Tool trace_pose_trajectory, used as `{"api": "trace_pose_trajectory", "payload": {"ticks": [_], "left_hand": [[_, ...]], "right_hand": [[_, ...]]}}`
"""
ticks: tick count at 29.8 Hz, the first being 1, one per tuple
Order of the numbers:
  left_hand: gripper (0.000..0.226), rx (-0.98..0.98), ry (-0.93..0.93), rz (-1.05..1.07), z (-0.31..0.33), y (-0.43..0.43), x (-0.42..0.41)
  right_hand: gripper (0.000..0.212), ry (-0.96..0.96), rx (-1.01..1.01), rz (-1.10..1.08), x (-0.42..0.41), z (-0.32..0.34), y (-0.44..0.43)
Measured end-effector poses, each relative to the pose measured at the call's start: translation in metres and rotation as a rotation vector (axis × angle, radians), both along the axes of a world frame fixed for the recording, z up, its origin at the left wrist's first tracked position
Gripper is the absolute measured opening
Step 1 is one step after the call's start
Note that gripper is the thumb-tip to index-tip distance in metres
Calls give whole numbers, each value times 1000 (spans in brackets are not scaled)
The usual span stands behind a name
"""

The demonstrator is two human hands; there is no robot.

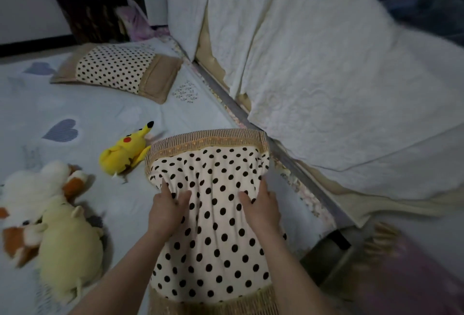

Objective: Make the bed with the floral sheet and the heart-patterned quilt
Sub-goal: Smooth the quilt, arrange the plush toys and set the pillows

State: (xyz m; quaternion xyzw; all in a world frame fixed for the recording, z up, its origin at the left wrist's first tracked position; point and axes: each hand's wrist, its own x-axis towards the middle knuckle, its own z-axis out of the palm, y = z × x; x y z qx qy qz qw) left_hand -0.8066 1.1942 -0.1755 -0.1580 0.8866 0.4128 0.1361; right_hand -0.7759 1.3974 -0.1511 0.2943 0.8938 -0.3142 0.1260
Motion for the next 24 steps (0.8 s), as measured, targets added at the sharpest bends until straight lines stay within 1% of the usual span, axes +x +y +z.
{"api": "trace_pose_trajectory", "payload": {"ticks": [3, 5, 6, 10, 12, 14, 17, 19, 22, 24], "left_hand": [[78, -142, 81, -74, 29, 11, 21], [75, -204, 126, -110, 45, 18, 30], [73, -234, 177, -127, 59, 20, 34], [72, -433, 349, -267, 91, 31, 51], [77, -503, 447, -353, 101, 37, 59], [80, -580, 579, -371, 112, 43, 68], [68, -645, 714, -376, 131, 51, 78], [62, -663, 754, -384, 142, 54, 85], [62, -673, 771, -397, 149, 54, 87], [63, -685, 757, -376, 150, 54, 85]], "right_hand": [[75, 47, 153, 76, 20, 36, -15], [71, 92, 199, 104, 31, 50, -20], [68, 135, 230, 115, 38, 63, -22], [47, 216, 395, 196, 62, 88, -39], [46, 234, 432, 221, 72, 95, -46], [45, 243, 457, 222, 83, 104, -49], [44, 240, 493, 211, 90, 108, -50], [42, 248, 526, 191, 93, 110, -54], [39, 340, 609, 150, 89, 113, -57], [39, 325, 626, 157, 85, 114, -58]]}}
